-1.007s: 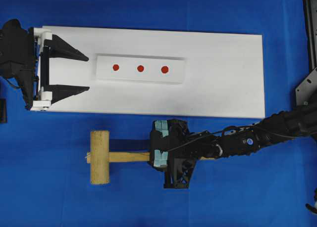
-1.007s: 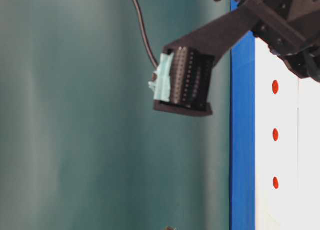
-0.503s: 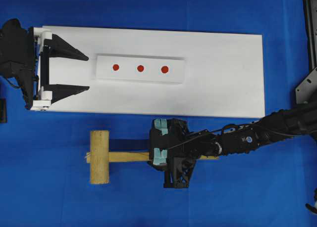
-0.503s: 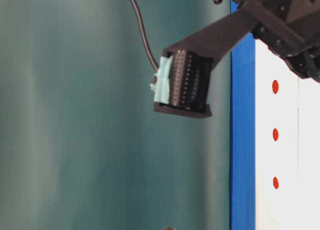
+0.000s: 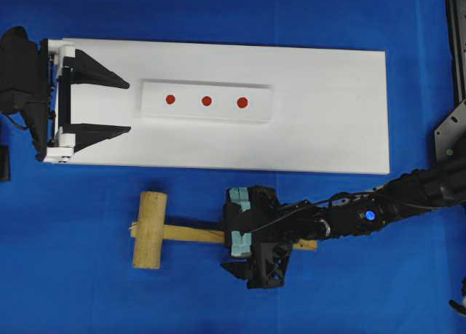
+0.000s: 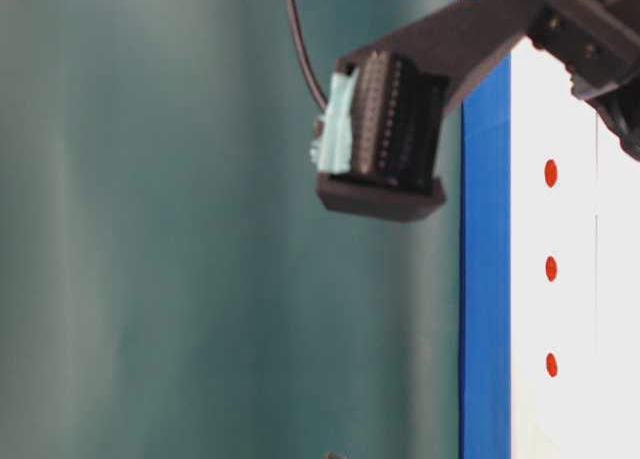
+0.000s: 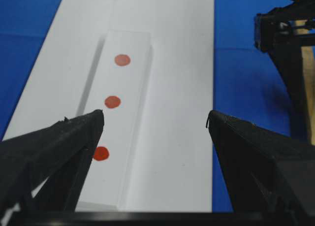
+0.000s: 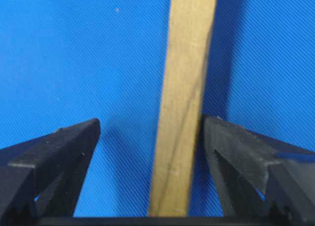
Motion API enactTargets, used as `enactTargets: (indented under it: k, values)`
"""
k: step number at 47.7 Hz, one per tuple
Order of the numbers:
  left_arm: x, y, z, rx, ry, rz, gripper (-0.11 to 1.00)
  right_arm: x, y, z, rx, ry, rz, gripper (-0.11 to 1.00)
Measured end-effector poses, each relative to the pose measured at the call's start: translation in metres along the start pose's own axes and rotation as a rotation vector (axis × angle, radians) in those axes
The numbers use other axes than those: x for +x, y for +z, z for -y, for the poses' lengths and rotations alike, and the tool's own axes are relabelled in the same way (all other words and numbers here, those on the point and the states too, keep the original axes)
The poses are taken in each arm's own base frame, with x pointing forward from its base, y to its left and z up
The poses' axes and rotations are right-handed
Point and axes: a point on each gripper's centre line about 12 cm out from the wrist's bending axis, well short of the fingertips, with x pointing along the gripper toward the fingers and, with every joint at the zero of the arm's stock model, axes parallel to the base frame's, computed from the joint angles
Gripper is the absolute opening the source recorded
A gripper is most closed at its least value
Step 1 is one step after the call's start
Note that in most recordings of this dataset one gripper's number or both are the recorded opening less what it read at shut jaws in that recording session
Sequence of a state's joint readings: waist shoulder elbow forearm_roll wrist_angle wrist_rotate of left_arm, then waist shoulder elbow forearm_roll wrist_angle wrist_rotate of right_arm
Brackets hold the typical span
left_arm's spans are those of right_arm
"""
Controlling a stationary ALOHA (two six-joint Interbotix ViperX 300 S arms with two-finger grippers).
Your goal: Hit the mark with a hammer.
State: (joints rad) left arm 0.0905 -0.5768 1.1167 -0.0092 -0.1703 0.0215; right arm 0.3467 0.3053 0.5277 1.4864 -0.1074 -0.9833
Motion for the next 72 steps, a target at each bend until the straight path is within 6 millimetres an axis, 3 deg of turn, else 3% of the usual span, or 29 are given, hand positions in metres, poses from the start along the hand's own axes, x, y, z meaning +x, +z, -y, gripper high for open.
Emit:
enactTargets:
  k: [11, 32, 40, 46, 61, 72]
  values:
    - [-0.004, 0.000, 0.000, 0.001, 0.000, 0.012, 0.84, -0.023, 0.006, 0.004, -0.006, -0.013, 0.043, 0.79]
    - [-0.006, 0.001, 0.000, -0.003, 0.000, 0.017, 0.84, -0.114, 0.048, 0.003, -0.063, 0.015, 0.267, 0.79]
    - [-0.006, 0.001, 0.000, -0.003, 0.000, 0.017, 0.84, -0.121, 0.049, 0.009, -0.064, -0.010, 0.287, 0.79]
    - [-0.006, 0.001, 0.000, -0.003, 0.000, 0.018, 0.84, -0.122, 0.053, 0.024, -0.055, -0.045, 0.297, 0.79]
    - [-0.006, 0.001, 0.000, -0.017, 0.000, 0.015, 0.84, -0.145, 0.067, 0.101, -0.022, -0.194, 0.336, 0.79]
    - [-0.006, 0.000, 0.000, -0.026, 0.000, 0.009, 0.84, -0.156, 0.065, 0.126, 0.002, -0.208, 0.333, 0.79]
